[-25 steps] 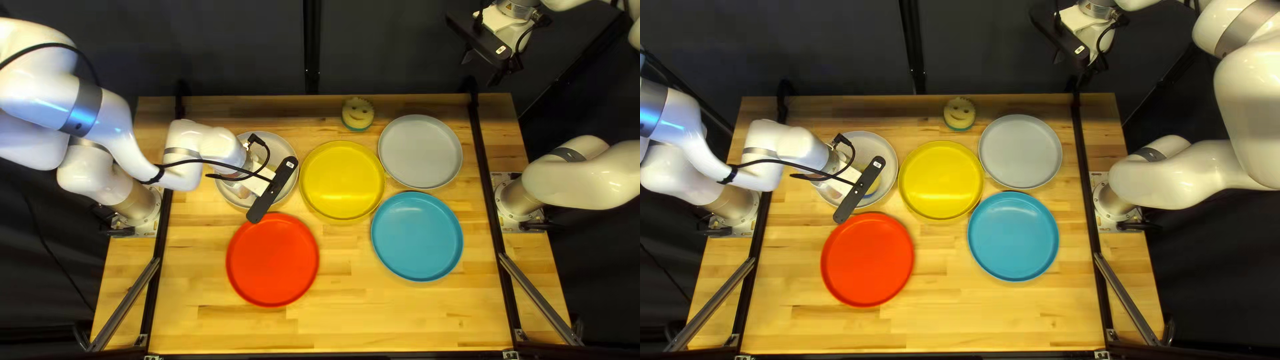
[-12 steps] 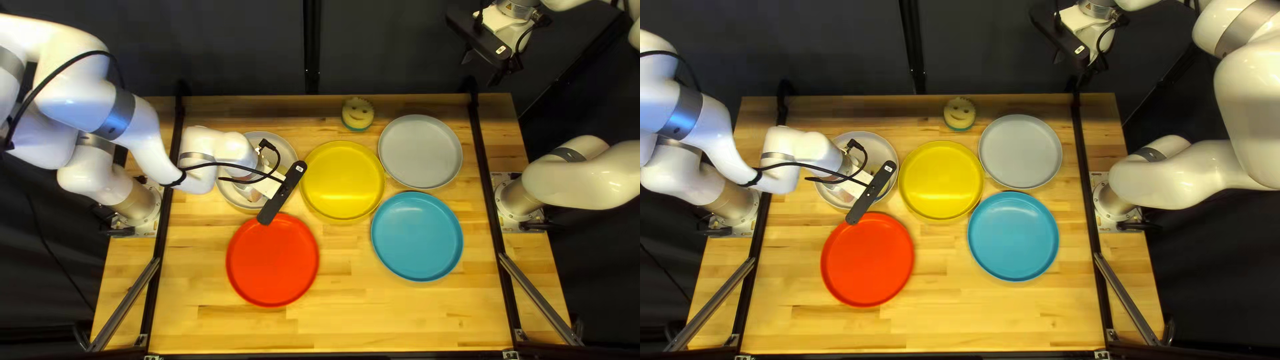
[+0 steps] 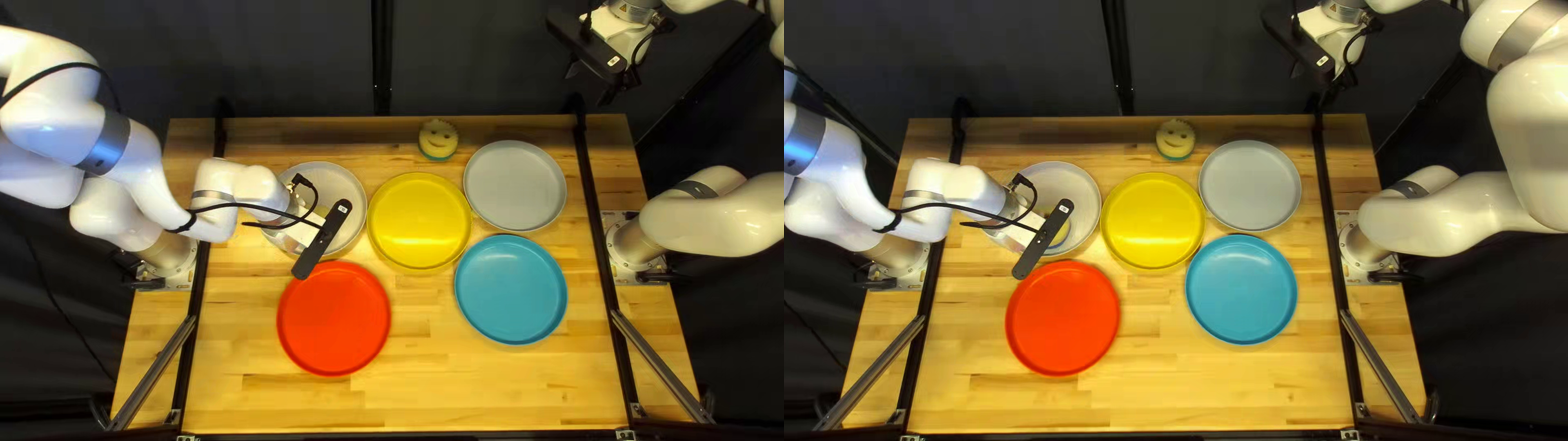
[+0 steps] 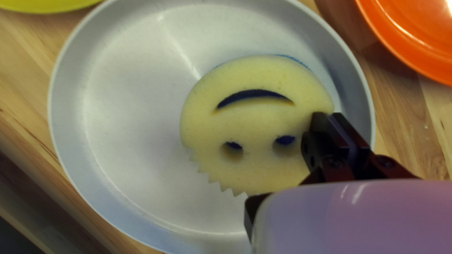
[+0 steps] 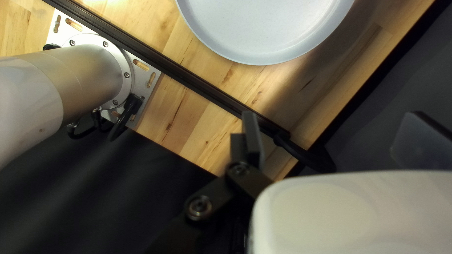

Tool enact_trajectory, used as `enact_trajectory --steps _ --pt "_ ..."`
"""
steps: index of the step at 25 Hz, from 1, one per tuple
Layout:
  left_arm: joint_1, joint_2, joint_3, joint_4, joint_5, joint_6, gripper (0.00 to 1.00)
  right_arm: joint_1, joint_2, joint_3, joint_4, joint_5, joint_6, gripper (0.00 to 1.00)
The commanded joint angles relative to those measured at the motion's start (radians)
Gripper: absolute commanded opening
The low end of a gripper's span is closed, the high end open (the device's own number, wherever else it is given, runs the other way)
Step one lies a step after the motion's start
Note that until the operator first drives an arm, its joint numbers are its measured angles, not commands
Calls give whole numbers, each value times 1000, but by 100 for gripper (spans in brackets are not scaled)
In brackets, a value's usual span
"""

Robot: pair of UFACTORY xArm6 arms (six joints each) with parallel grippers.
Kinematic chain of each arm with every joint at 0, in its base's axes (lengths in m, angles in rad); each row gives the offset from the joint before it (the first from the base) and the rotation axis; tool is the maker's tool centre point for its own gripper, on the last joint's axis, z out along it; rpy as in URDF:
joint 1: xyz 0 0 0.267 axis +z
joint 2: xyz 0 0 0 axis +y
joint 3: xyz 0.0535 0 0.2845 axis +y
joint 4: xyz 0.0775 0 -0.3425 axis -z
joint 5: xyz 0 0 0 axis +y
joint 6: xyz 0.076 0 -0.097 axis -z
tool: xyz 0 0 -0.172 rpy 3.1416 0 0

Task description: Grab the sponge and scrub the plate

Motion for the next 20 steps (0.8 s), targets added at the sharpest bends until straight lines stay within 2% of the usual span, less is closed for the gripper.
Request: enact_trajectory --steps 1,6,11,15,20 --pt "14 93 -72 0 -29 17 0 0 0 0 0 0 0 100" --pt "61 202 -177 -12 -53 84 0 0 0 0 0 0 0 100" --pt "82 244 -225 -23 -60 124 0 0 0 0 0 0 0 100" --pt "89 204 -180 -25 -65 127 0 0 0 0 0 0 0 100" --pt "88 111 -68 -26 -72 101 0 0 0 0 0 0 0 100"
